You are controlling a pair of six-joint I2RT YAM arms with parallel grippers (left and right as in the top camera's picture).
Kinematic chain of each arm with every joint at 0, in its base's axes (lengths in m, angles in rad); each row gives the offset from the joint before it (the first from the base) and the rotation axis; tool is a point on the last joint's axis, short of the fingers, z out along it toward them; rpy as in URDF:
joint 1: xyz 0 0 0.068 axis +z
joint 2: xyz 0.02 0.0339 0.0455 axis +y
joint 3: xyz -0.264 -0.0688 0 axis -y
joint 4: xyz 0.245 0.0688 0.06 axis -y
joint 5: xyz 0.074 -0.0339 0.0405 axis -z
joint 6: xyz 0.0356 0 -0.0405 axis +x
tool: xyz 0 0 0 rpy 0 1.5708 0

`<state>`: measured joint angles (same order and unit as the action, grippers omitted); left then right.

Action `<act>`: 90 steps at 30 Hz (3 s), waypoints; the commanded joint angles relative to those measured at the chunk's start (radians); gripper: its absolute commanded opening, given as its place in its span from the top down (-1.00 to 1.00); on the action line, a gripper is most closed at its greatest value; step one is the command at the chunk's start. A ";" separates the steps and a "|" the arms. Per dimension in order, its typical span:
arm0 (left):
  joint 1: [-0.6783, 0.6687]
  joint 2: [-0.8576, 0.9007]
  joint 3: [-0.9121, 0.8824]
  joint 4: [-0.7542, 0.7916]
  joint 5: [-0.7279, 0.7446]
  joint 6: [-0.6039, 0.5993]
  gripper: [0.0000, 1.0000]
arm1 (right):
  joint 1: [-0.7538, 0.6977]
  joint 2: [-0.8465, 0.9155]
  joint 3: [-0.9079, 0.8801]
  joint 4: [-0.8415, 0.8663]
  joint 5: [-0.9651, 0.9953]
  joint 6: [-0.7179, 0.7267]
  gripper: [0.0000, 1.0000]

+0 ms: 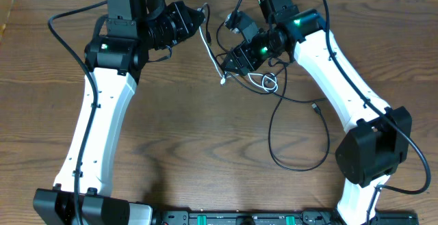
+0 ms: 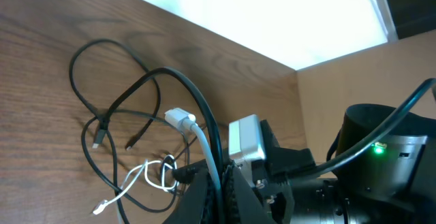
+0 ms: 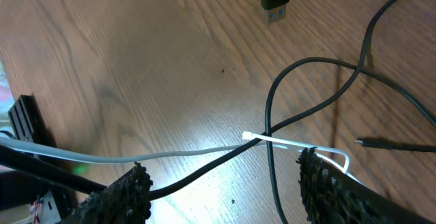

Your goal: Untangle cables

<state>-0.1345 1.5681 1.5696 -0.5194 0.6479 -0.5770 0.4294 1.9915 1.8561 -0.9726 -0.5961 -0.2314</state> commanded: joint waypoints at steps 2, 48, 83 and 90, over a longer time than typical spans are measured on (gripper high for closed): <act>0.003 -0.006 0.025 0.001 -0.032 -0.004 0.85 | -0.004 -0.008 0.031 -0.021 -0.025 -0.026 -0.38; 0.005 -0.006 0.025 -0.072 -0.027 -0.064 0.85 | 0.161 -0.088 -0.013 0.154 0.557 0.142 0.12; 0.005 -0.006 0.025 -0.126 -0.053 -0.026 0.85 | 0.157 -0.088 -0.013 0.159 0.768 0.104 0.74; 0.005 -0.006 0.025 -0.158 -0.055 0.000 0.84 | 0.157 -0.088 -0.013 0.166 0.757 0.131 0.98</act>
<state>-0.1326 1.5681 1.5696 -0.6712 0.5961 -0.6079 0.5903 1.9285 1.8500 -0.8135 0.1539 -0.1265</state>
